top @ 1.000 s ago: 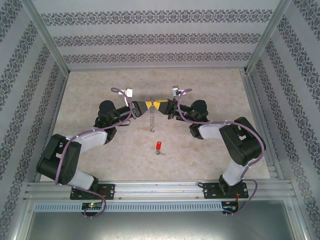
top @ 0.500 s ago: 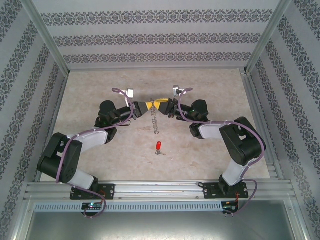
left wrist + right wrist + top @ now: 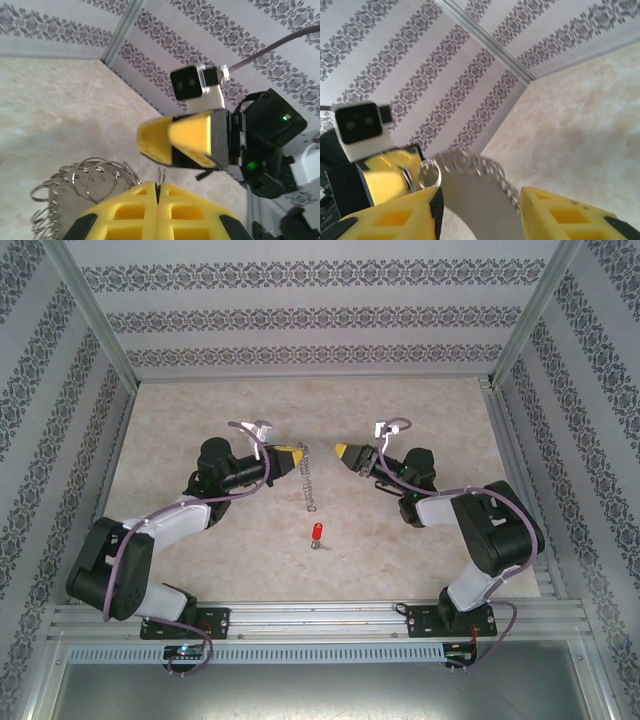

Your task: Put the keys on the keyring

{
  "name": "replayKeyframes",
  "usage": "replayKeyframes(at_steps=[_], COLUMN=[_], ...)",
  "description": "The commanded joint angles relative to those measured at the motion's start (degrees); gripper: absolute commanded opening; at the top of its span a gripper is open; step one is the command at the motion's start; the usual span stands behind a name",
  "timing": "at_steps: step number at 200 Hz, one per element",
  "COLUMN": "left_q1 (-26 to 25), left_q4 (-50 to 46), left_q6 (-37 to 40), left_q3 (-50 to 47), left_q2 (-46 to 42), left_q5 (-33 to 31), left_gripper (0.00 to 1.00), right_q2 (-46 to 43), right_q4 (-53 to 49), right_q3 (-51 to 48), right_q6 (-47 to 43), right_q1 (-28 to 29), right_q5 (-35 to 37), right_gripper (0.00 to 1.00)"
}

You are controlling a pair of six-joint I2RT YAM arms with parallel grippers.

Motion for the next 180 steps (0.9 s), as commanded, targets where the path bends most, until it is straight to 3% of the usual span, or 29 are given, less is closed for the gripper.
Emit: replayKeyframes(at_steps=[1,32,74,146,167,180], left_q1=[-0.45,-0.46,-0.48,-0.41,-0.47,-0.41], left_q4=[-6.28,-12.17,-14.22,-14.27,-13.78,-13.92], left_q6=[10.05,14.66,15.52,14.25,13.62,13.51], left_q3=[2.18,1.27,-1.97,-5.11,-5.42,-5.37], left_q2=[-4.98,-9.6,-15.47,-19.99,-20.53,-21.16], left_q5=[-4.89,-11.96,-19.06,-23.21,-22.53,-22.16], left_gripper=[0.0,0.0,0.0,0.0,0.0,0.0], right_q2=[-3.82,-9.67,-16.82,-17.34,-19.39,-21.44], right_q4=[-6.82,-24.62,-55.93,-69.46,-72.55,-74.79], right_q3=[-2.9,-4.74,-0.66,1.71,1.72,1.72], right_q6=[-2.21,-9.85,-22.55,-15.26,-14.89,-15.28], right_q1=[0.6,4.02,15.03,26.87,27.32,27.35], right_q5=[1.33,4.7,19.6,38.44,43.27,46.58], right_gripper=[0.45,0.45,0.46,0.46,0.58,0.79])
